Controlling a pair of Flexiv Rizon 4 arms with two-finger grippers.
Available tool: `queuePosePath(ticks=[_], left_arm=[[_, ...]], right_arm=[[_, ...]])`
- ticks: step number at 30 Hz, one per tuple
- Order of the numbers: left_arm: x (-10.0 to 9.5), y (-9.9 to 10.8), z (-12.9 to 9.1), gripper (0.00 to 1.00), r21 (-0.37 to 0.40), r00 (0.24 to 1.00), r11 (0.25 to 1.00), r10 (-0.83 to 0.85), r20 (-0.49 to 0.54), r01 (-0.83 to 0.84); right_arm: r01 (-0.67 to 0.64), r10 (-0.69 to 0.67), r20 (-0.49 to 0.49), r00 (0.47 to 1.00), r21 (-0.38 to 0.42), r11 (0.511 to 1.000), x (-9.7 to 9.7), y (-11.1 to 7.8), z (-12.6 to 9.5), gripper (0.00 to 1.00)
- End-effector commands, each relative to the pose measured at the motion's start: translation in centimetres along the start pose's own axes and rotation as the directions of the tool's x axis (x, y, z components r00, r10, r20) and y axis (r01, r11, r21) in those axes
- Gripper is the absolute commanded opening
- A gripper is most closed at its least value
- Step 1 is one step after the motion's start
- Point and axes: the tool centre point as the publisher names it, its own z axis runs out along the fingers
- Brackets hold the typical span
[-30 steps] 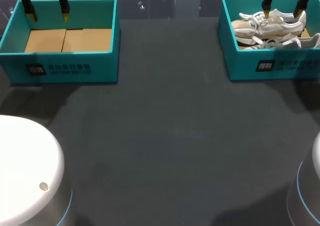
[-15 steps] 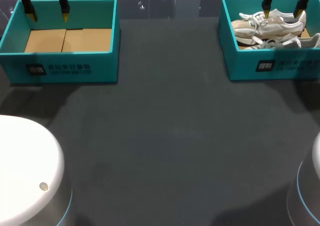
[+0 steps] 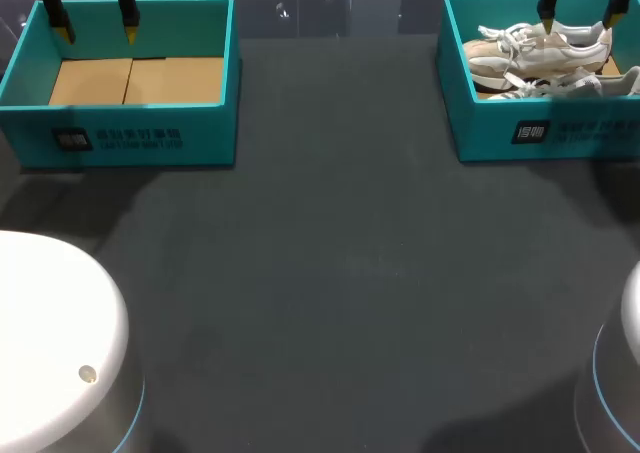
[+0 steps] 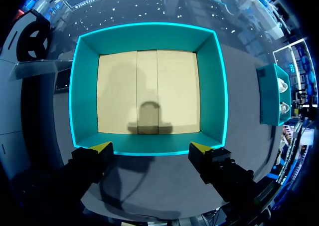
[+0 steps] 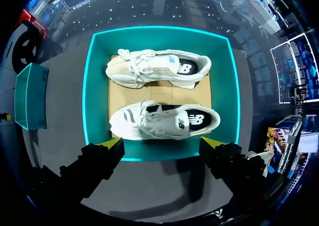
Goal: Take the shoe out of the shoebox, open the shoe tongue, remove and reinsert the insole, then place the shoe into the shoebox
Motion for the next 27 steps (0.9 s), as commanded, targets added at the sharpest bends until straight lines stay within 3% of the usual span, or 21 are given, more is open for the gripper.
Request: queuePosePath(ticks=[1,8,27], left_arm=[[0.0,0.0,-0.1,1.00,-0.001,1.000,1.000,0.000,0.000,0.000],[0.0,0.0,-0.1,1.00,-0.001,1.000,1.000,0.000,0.000,0.000],[0.0,0.0,-0.1,1.00,-0.001,1.000,1.000,0.000,0.000,0.000]], right_arm=[[-0.016,0.016,-0.009,1.000,-0.010,1.000,-3.3,-0.1,0.9,1.00],[-0.036,0.036,0.031,0.999,0.001,0.999,-7.0,0.6,2.8,1.00],[-0.054,0.050,0.051,0.997,0.072,0.996,-11.9,1.1,9.2,1.00]])
